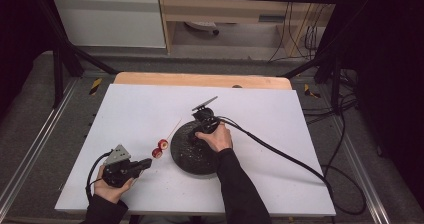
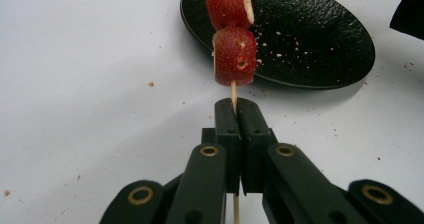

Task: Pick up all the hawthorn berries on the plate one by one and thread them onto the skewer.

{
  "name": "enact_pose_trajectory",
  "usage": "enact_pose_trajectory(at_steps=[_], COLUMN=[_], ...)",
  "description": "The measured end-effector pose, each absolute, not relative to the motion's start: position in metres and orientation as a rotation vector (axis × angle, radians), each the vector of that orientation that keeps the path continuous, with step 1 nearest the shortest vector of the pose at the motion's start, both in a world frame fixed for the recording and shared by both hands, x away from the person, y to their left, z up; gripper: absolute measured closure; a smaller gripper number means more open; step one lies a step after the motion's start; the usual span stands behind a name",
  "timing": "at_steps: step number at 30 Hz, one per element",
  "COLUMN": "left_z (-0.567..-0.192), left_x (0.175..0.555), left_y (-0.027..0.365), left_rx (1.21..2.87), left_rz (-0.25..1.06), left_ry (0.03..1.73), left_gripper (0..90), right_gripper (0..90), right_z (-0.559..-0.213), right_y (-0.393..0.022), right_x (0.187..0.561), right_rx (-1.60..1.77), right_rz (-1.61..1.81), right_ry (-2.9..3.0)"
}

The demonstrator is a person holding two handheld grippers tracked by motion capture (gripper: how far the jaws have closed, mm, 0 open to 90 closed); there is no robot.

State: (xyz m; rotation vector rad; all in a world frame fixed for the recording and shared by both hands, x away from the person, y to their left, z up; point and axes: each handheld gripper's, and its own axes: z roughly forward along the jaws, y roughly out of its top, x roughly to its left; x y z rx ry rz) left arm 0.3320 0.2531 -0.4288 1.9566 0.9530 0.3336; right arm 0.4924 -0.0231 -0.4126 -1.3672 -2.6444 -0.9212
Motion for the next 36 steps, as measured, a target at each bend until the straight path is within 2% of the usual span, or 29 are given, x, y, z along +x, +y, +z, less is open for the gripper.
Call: enact_pose_trajectory(at_steps=[20,36], left_z=[-0.428,-0.428], left_x=[0.33,0.328], left_y=[0.246,0.238], left_rx=[1.96,1.96], left_rz=[0.333,0.329], left_ry=[0.943,0.929], left_gripper=[88.5,88.5], right_gripper=[63.4,63.5], right_z=[-0.387,-0.389], right_y=[-0.047,-0.068], right_x=[0.468,0.448], right_rx=[-1.384,-1.386], right_rz=[-1.06,-1.242], right_ry=[-2.609,-2.543])
